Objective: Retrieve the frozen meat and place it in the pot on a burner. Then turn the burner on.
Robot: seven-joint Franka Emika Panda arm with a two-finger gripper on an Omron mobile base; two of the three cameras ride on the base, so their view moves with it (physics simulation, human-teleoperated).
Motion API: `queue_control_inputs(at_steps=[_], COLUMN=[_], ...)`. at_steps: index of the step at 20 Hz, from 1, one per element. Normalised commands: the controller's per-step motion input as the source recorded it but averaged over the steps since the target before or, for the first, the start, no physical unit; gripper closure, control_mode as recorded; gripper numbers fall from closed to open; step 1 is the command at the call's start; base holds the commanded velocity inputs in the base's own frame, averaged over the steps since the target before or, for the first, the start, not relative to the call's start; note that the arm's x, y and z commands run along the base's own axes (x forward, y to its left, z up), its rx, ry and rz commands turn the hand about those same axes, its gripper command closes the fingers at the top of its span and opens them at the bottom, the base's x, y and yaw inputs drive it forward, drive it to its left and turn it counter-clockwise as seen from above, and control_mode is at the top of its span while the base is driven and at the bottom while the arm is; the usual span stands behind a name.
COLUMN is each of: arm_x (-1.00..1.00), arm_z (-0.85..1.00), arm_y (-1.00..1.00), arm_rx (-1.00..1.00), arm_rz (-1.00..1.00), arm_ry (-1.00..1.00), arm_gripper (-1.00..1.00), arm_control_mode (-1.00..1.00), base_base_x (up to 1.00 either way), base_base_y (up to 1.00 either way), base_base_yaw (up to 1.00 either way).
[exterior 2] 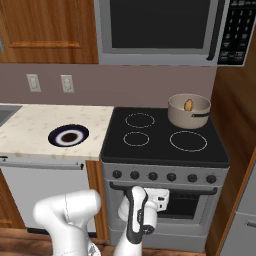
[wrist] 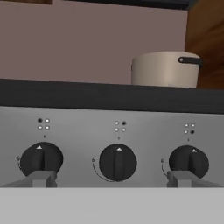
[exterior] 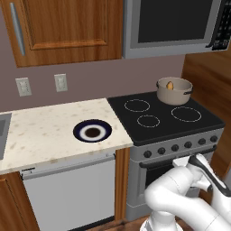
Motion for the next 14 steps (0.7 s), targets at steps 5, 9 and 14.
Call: queue_control_inputs(at_steps=[5,9,14], arm_x=[0.07,0.03,0.08], arm_z=[-0.02,-0.03,-0.02], arm_y=[0.0,0.0,0.0], arm_rx=[0.0,0.0,0.0], arm_rz=[0.0,0.0,0.0], arm_ry=[0.0,0.0,0.0], arm_gripper=[-1.0,-1.0,-1.0], arm_control_mode=[-1.0,-1.0,-1.0], base_base_x=[0.0,0.0,0.0], base_base_y=[0.0,0.0,0.0], base_base_yaw=[0.0,0.0,0.0])
